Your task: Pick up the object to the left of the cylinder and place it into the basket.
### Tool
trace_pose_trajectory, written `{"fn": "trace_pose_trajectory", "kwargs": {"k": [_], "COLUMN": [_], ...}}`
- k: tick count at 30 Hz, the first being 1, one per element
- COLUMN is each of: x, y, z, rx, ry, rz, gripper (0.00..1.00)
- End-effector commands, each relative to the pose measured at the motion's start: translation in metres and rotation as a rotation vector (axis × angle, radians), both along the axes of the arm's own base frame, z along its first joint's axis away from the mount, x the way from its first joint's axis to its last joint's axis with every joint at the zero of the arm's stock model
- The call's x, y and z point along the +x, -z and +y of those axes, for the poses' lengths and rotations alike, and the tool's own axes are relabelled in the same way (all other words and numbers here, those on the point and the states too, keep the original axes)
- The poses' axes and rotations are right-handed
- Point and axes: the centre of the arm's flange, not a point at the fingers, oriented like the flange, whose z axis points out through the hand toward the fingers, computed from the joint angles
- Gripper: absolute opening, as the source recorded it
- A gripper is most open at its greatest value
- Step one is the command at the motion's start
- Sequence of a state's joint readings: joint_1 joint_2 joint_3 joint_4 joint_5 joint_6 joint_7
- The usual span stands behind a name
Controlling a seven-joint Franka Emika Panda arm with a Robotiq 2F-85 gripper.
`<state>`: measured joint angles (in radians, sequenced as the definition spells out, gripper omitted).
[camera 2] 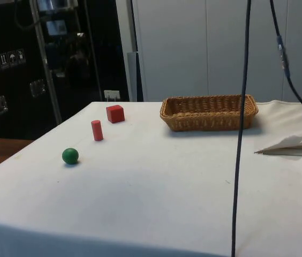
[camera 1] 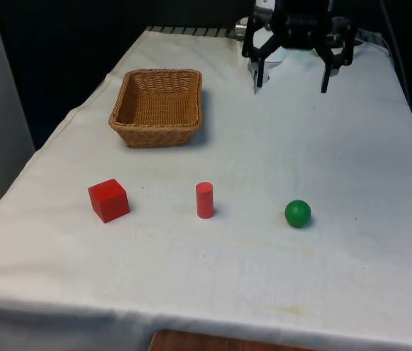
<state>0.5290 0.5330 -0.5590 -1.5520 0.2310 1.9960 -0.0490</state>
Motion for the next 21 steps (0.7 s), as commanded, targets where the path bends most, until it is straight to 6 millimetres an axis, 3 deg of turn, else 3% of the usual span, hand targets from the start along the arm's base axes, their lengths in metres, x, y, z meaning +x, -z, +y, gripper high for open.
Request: {"fn": "trace_pose_trajectory", "kwargs": {"k": [1, 21], "x": [0.001, 0.017], "y": [0.004, 0.066], "z": [0.002, 0.022], "rx": [0.01, 0.025], "ry": [0.001, 0.011], "rz": [-0.01, -0.043], "gripper": [1.0, 1.0]}}
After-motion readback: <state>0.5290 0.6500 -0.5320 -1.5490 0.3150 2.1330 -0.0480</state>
